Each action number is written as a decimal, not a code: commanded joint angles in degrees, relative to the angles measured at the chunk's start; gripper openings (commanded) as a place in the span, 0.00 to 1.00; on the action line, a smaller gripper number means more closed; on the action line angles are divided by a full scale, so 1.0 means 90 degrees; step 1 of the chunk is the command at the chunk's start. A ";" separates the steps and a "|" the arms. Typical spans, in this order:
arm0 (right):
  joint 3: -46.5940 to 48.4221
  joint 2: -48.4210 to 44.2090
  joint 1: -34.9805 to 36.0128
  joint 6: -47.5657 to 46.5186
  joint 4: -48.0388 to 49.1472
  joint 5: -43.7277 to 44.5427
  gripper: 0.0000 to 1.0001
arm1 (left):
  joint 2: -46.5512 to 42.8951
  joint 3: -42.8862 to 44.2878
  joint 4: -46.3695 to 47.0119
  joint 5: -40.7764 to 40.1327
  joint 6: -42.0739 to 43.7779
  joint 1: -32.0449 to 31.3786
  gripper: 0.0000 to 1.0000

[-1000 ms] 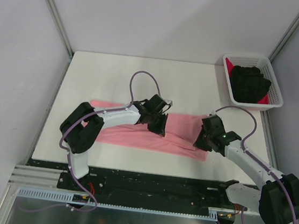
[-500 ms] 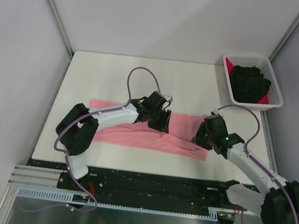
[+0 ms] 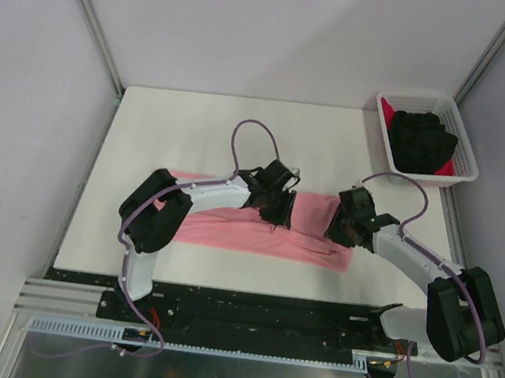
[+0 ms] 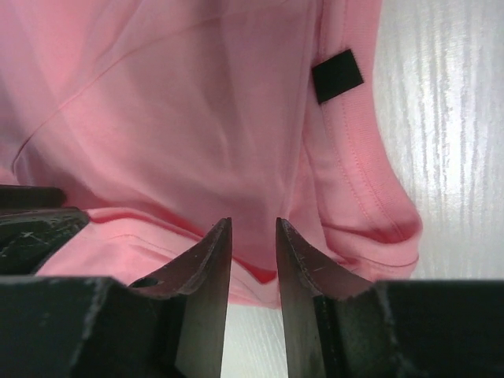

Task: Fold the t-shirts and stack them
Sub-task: Fold the other side of the tshirt into a rectangle

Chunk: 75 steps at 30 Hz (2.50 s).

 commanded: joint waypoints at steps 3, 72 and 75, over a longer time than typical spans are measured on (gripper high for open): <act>0.0237 -0.0105 0.0323 0.0018 -0.0038 0.0159 0.33 | -0.0570 -0.0359 0.0040 0.0082 -0.0078 -0.0162 0.38; -0.0590 -0.0931 0.0617 0.0210 -0.0255 0.0127 0.32 | -0.1579 -0.1769 -0.0519 -0.2132 -0.1854 0.2855 0.11; -0.0593 -0.0937 0.0618 0.0212 -0.0272 0.0146 0.32 | -0.1671 -0.1793 -0.0519 -0.2175 -0.1819 0.2861 0.02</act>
